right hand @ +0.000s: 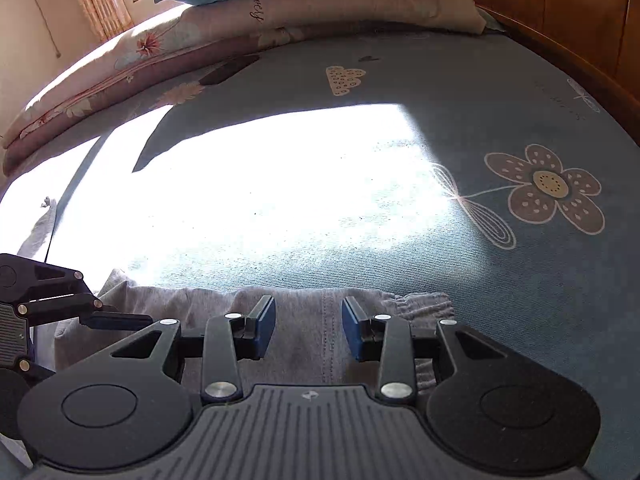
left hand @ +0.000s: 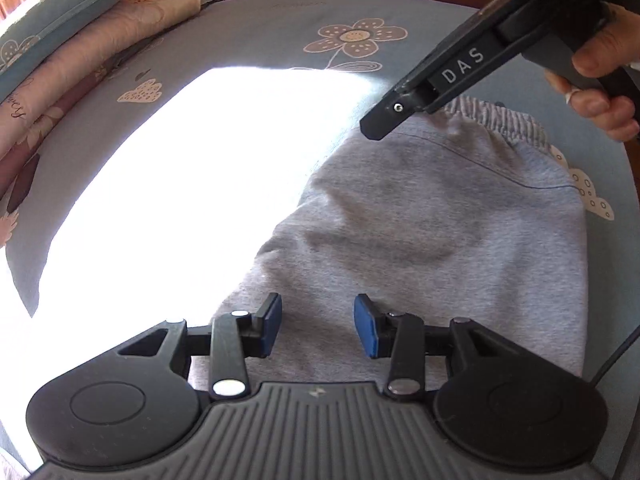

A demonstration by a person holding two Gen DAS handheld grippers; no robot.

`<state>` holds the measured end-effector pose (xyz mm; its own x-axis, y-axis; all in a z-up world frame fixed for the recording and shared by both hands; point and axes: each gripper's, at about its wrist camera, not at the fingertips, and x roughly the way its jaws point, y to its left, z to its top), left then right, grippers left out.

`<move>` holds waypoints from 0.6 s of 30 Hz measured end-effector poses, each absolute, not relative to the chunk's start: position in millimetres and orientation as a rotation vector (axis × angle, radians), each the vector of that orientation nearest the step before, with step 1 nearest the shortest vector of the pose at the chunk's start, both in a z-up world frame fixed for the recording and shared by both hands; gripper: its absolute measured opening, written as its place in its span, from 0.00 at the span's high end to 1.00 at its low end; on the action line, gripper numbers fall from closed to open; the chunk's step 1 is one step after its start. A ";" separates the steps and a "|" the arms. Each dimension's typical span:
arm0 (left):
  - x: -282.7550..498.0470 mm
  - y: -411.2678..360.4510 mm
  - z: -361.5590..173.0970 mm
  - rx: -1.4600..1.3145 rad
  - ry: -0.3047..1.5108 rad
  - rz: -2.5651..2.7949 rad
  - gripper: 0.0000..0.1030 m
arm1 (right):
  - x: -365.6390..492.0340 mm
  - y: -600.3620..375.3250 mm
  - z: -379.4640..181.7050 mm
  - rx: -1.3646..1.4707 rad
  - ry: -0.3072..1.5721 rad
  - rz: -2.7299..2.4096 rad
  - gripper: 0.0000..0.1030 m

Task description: Fold clothes

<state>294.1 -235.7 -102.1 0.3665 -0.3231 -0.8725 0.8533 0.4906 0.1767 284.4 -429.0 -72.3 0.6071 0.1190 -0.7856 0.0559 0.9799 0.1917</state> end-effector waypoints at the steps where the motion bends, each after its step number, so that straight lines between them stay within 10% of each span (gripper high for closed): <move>1: 297.5 -228.6 -108.3 0.710 0.915 -0.807 0.59 | 287.1 -432.7 -79.3 0.189 0.935 0.019 0.60; 6: 306.9 -193.7 -105.0 0.622 0.989 -0.757 0.57 | 287.5 -461.1 -95.8 0.188 0.983 0.012 0.89; 11: 298.5 -209.7 -84.6 0.595 0.951 -0.814 0.55 | 291.3 -444.2 -75.1 0.177 0.985 0.030 0.63; 18: 295.4 -232.5 -116.0 0.533 1.037 -0.770 0.47 | 300.4 -411.0 -95.9 0.151 1.057 0.111 0.62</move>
<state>295.4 -232.5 -116.0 0.2928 -0.3086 -0.9050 0.7769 0.6286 0.0370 300.4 -411.0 -95.9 0.4879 0.1630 -0.8576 -0.0180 0.9841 0.1768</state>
